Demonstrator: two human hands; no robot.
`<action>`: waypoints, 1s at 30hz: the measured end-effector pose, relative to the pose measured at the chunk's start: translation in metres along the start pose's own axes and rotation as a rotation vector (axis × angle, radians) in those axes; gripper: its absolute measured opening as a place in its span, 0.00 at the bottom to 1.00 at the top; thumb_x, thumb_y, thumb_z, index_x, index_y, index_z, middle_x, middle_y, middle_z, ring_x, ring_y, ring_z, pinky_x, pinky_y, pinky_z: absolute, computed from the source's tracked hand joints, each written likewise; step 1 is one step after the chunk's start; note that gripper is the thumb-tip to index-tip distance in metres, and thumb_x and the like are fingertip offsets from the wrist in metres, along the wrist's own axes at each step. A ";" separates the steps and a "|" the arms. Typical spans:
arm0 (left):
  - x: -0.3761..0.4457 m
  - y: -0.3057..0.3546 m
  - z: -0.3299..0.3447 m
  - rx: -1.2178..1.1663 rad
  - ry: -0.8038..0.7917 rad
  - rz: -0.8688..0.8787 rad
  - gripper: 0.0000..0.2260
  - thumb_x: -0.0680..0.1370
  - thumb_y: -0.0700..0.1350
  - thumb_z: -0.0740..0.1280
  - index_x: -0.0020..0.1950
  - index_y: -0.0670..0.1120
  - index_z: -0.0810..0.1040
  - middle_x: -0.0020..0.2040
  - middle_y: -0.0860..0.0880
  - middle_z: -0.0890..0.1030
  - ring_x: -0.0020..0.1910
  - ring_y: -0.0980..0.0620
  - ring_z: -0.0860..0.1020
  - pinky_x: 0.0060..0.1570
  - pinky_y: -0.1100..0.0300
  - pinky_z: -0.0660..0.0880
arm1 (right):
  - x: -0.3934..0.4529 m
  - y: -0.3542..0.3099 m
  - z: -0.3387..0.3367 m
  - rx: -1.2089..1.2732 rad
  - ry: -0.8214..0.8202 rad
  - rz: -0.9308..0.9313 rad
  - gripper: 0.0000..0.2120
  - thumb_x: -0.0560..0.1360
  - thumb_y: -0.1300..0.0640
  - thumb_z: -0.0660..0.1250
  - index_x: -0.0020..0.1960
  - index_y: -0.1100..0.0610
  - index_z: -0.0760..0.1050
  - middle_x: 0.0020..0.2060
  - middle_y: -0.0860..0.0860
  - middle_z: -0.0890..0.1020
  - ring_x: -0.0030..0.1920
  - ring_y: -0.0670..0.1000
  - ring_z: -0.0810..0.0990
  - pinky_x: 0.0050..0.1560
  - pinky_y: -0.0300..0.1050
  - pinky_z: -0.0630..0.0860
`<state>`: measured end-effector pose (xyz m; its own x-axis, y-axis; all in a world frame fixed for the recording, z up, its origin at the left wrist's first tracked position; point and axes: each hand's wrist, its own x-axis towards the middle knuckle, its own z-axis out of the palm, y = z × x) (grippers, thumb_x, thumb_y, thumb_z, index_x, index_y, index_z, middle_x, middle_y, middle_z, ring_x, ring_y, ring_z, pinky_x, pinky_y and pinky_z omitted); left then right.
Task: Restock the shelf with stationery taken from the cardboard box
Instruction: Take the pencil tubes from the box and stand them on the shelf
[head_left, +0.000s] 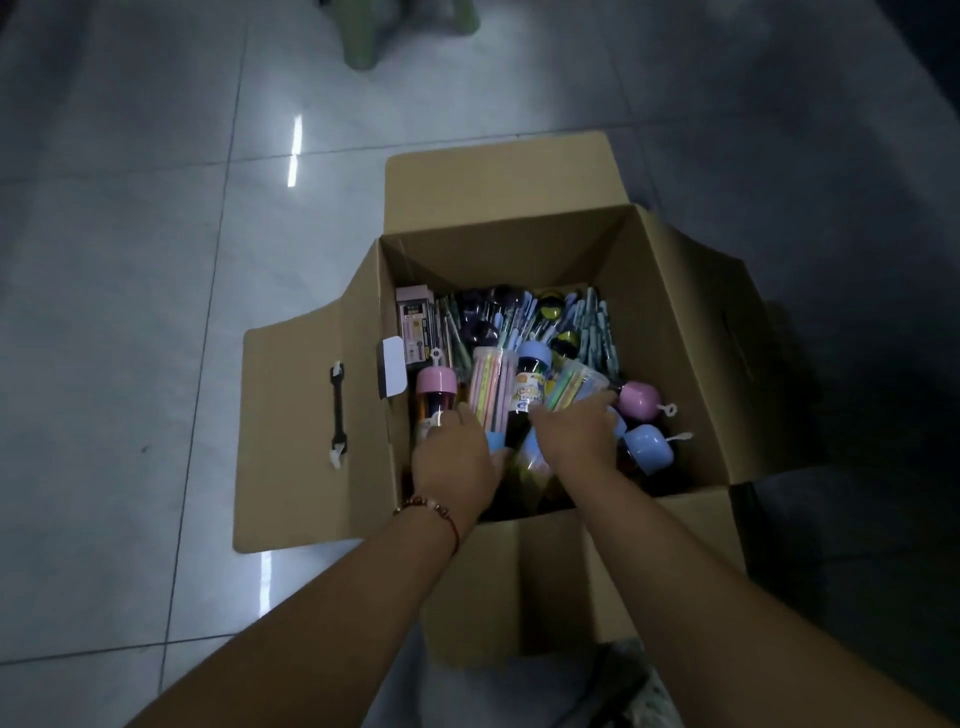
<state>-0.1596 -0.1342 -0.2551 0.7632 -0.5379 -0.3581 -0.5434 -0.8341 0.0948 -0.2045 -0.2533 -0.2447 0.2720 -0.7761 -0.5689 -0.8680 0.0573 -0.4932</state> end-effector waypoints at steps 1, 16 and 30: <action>0.005 0.002 0.003 -0.025 -0.006 -0.026 0.32 0.78 0.63 0.63 0.72 0.41 0.63 0.65 0.42 0.73 0.59 0.46 0.75 0.53 0.55 0.75 | 0.007 0.001 0.006 -0.016 0.014 0.043 0.47 0.74 0.45 0.71 0.78 0.63 0.46 0.71 0.62 0.65 0.67 0.63 0.70 0.62 0.55 0.71; -0.070 -0.006 -0.208 -1.073 -0.446 -0.433 0.11 0.75 0.50 0.71 0.54 0.48 0.76 0.44 0.48 0.80 0.37 0.53 0.78 0.30 0.61 0.73 | -0.108 -0.108 -0.160 0.173 -0.134 -0.187 0.30 0.68 0.60 0.76 0.66 0.51 0.68 0.51 0.48 0.80 0.49 0.49 0.81 0.49 0.49 0.80; -0.287 -0.095 -0.766 -1.297 -0.436 0.014 0.12 0.73 0.47 0.70 0.50 0.65 0.83 0.45 0.58 0.85 0.44 0.55 0.82 0.46 0.58 0.76 | -0.494 -0.393 -0.482 0.520 -0.535 -0.297 0.22 0.66 0.56 0.74 0.59 0.48 0.78 0.48 0.53 0.85 0.45 0.56 0.85 0.44 0.53 0.80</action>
<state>-0.0593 0.0058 0.5505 0.4579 -0.6665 -0.5883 0.3493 -0.4737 0.8085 -0.1979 -0.1955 0.5475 0.7376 -0.4062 -0.5395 -0.4596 0.2833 -0.8417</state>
